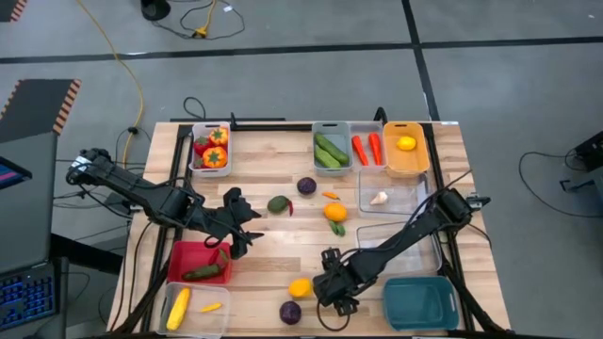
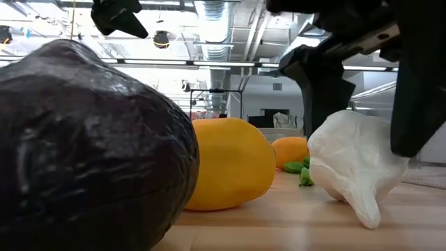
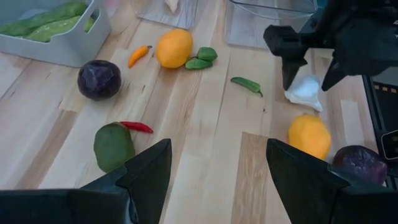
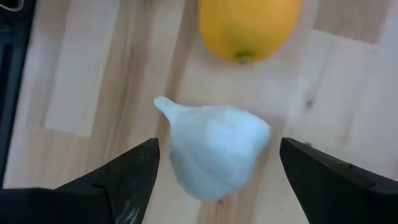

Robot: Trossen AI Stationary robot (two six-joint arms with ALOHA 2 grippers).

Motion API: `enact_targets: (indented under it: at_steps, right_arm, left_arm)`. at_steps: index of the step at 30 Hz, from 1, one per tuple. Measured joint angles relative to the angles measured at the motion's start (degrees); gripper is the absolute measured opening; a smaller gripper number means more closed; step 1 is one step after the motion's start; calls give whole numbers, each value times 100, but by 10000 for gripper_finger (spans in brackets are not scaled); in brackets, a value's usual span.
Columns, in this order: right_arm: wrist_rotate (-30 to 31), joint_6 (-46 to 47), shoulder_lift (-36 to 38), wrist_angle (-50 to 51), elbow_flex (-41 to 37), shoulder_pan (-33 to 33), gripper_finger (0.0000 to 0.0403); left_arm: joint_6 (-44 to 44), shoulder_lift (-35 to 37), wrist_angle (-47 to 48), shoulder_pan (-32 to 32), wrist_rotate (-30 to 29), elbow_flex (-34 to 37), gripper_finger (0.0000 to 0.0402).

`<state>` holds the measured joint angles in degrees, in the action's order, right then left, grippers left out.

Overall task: Sort produce into baskets
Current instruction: Put the garlic into the top transparent bin

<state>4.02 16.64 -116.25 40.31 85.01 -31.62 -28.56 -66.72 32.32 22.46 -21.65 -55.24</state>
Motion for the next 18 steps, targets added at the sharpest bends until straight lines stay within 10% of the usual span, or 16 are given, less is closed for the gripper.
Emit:
enact_targets:
  at_steps: [18]
  right_arm:
    - [32, -11, -93, -16, -4, 24, 253]
  left_arm:
    - [3, -2, 11, 0, 4, -2, 249]
